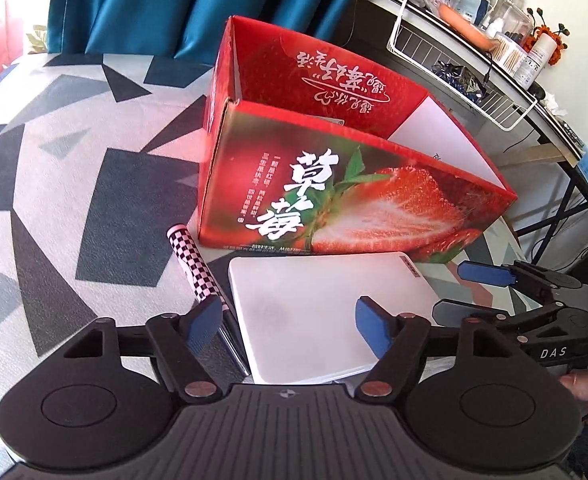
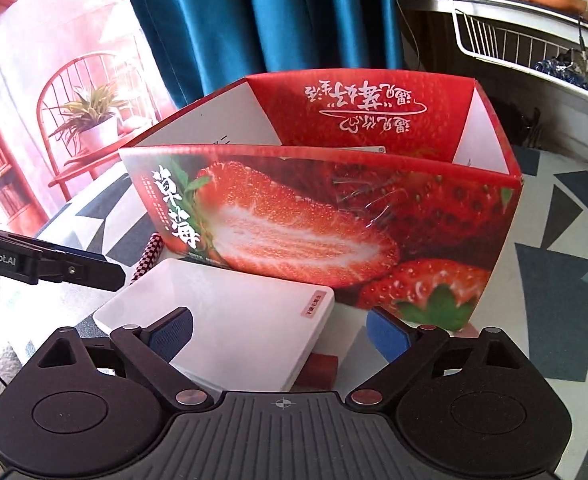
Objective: Organize rigid objects
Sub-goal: 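Withdraw both tools from the box toward the remaining items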
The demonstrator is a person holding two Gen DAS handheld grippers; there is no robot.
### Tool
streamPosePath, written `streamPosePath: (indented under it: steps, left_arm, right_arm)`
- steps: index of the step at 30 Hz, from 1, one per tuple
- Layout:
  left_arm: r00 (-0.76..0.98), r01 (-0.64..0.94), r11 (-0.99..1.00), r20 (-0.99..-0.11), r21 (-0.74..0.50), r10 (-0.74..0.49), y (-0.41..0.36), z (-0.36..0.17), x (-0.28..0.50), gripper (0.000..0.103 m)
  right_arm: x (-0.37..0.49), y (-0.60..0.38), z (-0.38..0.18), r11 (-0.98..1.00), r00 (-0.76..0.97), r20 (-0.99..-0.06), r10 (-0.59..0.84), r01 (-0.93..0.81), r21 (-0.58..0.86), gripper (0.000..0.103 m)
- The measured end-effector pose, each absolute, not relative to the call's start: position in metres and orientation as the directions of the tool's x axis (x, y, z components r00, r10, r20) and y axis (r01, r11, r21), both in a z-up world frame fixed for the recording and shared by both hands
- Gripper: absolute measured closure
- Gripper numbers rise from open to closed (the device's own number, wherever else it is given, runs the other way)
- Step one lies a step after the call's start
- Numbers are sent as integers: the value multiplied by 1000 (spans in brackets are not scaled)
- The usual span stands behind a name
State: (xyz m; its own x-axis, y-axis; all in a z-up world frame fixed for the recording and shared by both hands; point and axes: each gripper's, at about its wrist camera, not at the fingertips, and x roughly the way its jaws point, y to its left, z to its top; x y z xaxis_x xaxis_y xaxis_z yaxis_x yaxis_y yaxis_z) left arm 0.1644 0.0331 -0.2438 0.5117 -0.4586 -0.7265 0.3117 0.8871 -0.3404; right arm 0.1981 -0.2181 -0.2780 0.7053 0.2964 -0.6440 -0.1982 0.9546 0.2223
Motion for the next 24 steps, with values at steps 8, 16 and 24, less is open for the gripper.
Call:
streamPosePath:
  steps: [8,16,24]
  left_arm:
    - [515,305,875,-708,-375,-483,34,-248,151,36]
    - [540,319,876,-690,-361,-481,34,-239,132,37]
    - [548,354,865,-671,-355,-500,30,-231,107,53]
  right_arm:
    - [190,-222,-278,940,707,-625,330,-188,283,24]
    - [167,-223,-278,942,713,-625,318,-163,293,24]
    - [144,-210,-268,943,712,-621,327,-198,269,24]
